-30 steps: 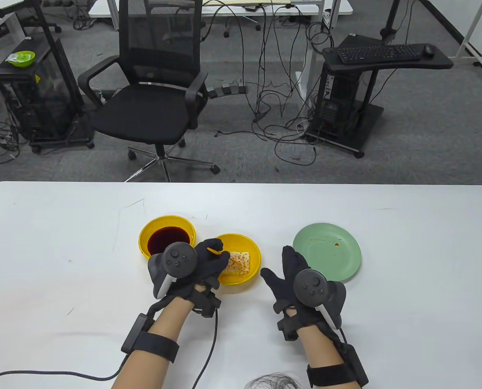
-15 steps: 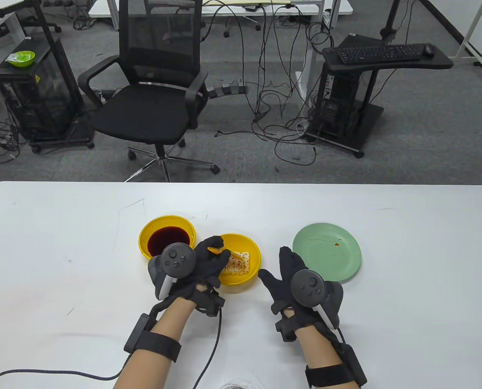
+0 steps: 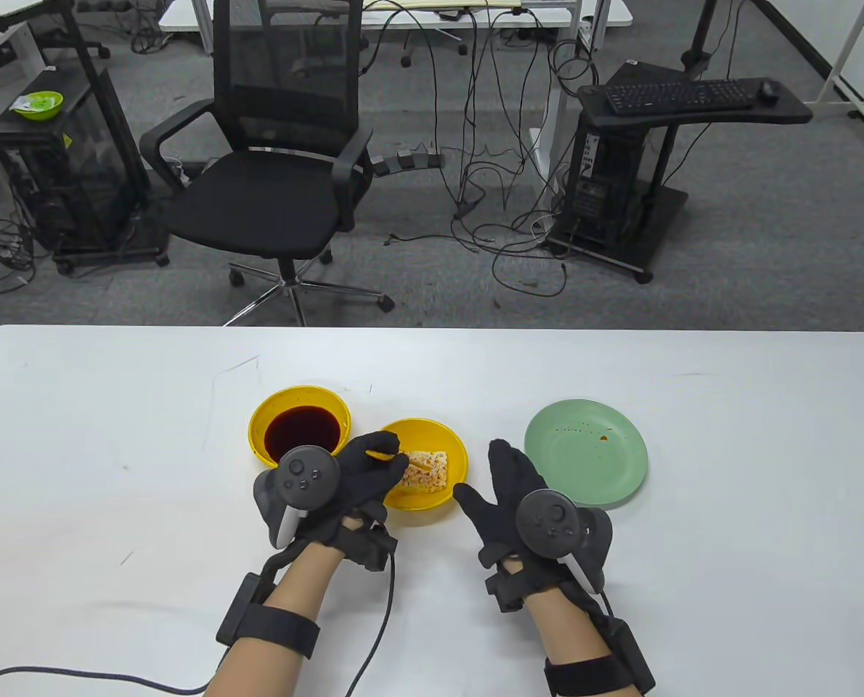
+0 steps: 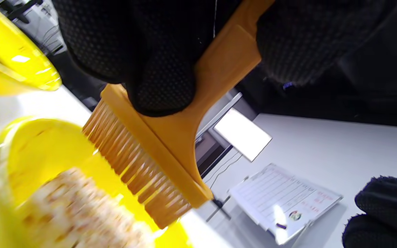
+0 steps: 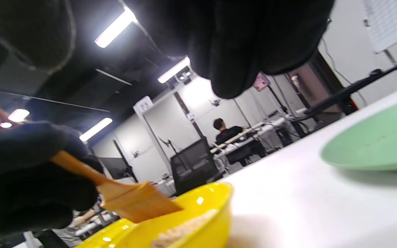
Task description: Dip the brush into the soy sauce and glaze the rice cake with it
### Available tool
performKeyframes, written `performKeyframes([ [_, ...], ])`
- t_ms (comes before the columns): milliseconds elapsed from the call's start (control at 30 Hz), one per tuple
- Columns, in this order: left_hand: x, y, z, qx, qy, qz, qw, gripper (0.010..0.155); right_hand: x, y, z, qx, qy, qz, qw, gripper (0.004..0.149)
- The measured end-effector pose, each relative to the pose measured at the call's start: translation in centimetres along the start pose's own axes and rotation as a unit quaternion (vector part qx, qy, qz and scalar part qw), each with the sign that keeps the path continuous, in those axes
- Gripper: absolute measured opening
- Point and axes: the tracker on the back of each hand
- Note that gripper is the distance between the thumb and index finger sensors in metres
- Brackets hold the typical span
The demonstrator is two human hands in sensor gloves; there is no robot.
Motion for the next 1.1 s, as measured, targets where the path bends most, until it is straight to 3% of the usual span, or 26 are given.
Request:
performKeyframes([
  [167, 0.2, -0.3, -2.4, -0.064, 0.061, -0.021, 0.996, 0.039, -1.2, -0.5, -2.2, -0.046, 0.044, 0.021, 0.998, 0.079],
  [267, -0.4, -0.7, -4.5, -0.131, 0.160, -0.022, 0.978, 0.039, -1.9, -0.7, -3.2, -0.070, 0.046, 0.040, 0.996, 0.076],
  [433, -2.0, -1.7, -6.6, -0.198, 0.251, -0.019, 0.947, 0.041, -2.0, -1.0, -4.2, -0.114, 0.056, 0.055, 0.990, 0.071],
  [533, -2.9, -2.1, -7.0, -0.211, 0.288, -0.015, 0.934, 0.042, -1.9, -1.2, -4.6, -0.129, 0.053, 0.062, 0.988, 0.063],
  [667, -3.3, -2.2, -7.1, -0.210, 0.294, -0.010, 0.932, 0.044, -1.8, -1.3, -4.8, -0.134, 0.043, 0.069, 0.988, 0.052],
  [1000, -3.9, -2.7, -7.7, -0.234, 0.331, -0.014, 0.914, 0.045, -1.8, -1.3, -4.9, -0.127, -0.008, 0.114, 0.985, 0.040],
  [1100, -3.9, -2.6, -7.8, -0.235, 0.323, -0.010, 0.917, 0.045, -2.0, -1.5, -5.0, -0.132, -0.021, 0.135, 0.982, 0.039],
])
Point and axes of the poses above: the tracker on the back of each hand, its own z axis roughly to the little-finger side, its own y axis roughly from the wrist to the fingertips, x = y × z, and after that the axes turned 9 degrees about -y, right-handed
